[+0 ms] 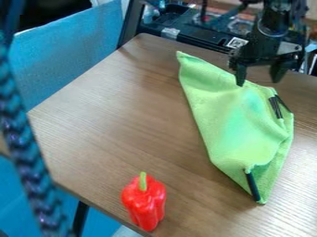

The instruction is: Unfold the cloth from top right to bottom left

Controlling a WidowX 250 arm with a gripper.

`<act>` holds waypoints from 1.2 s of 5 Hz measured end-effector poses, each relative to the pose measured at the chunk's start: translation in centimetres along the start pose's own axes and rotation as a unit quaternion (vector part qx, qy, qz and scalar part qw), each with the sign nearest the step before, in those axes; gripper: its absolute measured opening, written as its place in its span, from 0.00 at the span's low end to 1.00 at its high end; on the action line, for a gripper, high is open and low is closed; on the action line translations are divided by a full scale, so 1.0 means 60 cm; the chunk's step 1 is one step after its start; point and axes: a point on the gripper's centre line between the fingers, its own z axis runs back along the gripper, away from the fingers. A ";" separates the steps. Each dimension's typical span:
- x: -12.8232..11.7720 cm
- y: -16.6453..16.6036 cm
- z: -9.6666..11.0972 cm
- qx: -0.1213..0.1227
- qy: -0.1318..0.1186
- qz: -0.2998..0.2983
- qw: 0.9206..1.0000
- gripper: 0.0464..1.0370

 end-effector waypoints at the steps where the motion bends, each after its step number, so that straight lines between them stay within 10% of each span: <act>1: -0.011 -0.008 0.001 0.001 0.002 -0.006 1.000 0.96; 6: -0.054 -0.044 -0.011 -0.008 0.005 -0.033 0.999 0.96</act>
